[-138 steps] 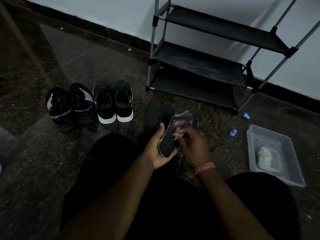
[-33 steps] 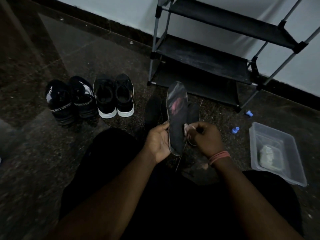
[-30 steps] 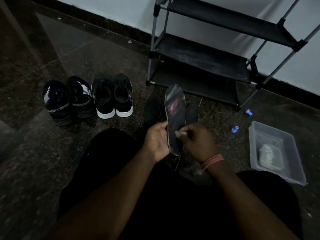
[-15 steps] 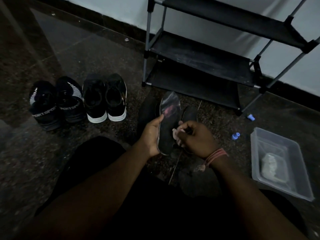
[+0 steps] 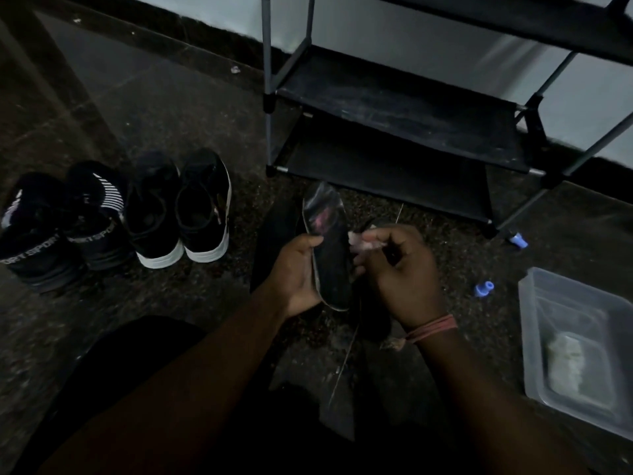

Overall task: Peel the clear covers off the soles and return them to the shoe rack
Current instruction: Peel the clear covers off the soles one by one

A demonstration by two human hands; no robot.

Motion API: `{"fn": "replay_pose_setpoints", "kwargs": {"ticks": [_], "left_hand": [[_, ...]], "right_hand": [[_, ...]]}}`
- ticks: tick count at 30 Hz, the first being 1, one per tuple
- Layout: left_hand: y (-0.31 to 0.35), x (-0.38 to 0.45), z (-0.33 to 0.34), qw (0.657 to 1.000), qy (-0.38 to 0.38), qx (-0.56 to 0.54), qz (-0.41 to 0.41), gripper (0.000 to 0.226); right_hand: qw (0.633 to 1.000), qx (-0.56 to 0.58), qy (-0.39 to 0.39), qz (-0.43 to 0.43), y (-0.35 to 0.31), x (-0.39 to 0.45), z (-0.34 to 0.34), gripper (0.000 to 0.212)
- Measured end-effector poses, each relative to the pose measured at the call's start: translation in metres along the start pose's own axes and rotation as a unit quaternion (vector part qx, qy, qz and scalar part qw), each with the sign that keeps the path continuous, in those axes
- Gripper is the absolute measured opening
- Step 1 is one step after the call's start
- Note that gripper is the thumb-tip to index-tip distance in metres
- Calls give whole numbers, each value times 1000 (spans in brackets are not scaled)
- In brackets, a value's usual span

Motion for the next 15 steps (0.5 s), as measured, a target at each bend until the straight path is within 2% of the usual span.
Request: {"fn": "replay_pose_setpoints", "kwargs": {"ticks": [3,8,10,12,15], "left_hand": [[-1,3,8,998,-48,36,6,46],[2,1,19,996,-79,40,-24,59],[2,3,18,997,-62,17,-36,71],[0,5,17,998,-47,-7,-45,94],[-7,7,16,998,-16,3,-58,113]], "right_hand": [[997,66,-46,23,0,4,7,8],[996,31,-77,39,11,3,12,11],[993,21,-107,37,10,1,17,15],[989,-26,-143,14,8,-2,22,19],[978,-115,-173,-6,5,-8,26,36]]}}
Point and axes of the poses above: each hand's wrist, its own x-axis towards the middle knuckle, its own z-axis out of the palm, y = z × x, the point moved 4 cm from there along x, towards the middle knuckle, and after that the axes turned 1 degree about -y, right-handed, at the moved point
